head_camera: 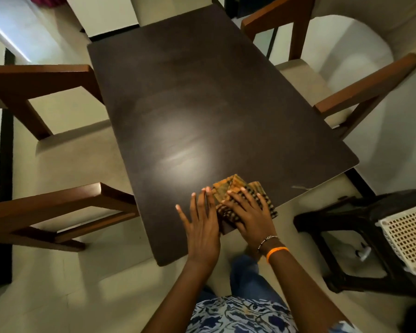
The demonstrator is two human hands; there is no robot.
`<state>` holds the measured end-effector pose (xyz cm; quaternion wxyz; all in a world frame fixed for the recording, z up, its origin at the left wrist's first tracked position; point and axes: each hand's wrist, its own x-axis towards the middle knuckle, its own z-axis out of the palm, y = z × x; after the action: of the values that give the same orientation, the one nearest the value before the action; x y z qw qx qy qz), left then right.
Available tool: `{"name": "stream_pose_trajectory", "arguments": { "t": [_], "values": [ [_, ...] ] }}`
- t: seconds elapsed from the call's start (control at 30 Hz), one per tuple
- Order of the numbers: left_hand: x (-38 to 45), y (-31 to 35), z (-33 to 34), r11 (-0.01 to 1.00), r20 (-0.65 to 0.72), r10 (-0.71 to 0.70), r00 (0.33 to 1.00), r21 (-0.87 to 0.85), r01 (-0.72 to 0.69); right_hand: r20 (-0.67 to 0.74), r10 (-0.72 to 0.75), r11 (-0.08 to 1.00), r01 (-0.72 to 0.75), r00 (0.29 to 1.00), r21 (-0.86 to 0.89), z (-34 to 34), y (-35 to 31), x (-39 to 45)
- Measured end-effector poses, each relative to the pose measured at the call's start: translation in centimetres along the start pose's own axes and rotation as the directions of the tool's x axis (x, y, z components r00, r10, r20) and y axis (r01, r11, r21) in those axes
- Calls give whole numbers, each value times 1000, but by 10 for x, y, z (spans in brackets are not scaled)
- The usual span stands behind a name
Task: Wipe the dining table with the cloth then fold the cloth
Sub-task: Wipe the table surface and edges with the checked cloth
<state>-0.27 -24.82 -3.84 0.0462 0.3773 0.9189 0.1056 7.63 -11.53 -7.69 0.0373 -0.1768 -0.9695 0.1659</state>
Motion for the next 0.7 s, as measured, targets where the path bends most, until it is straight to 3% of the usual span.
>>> {"name": "stream_pose_trajectory", "arguments": {
  "t": [0.17, 0.37, 0.53, 0.6, 0.7],
  "values": [
    [19, 33, 9, 1000, 75, 0, 997, 8, 0, 52, 91, 995, -88, 994, -53, -34, 81, 9],
    [29, 52, 18, 999, 103, -10, 995, 43, 5, 19, 277, 958, -274, 961, -81, -59, 147, 22],
    [23, 54, 21, 996, 127, -30, 991, 85, 19, -62, 567, 823, -567, 821, 15, -52, 114, 30],
    [22, 55, 21, 995, 135, -58, 989, 87, 47, -69, 508, 861, -509, 859, -1, -38, 78, 29],
    [23, 54, 20, 996, 107, -76, 991, 48, 71, 59, 123, 992, -123, 991, -3, -17, 25, 34]
  ]
}}
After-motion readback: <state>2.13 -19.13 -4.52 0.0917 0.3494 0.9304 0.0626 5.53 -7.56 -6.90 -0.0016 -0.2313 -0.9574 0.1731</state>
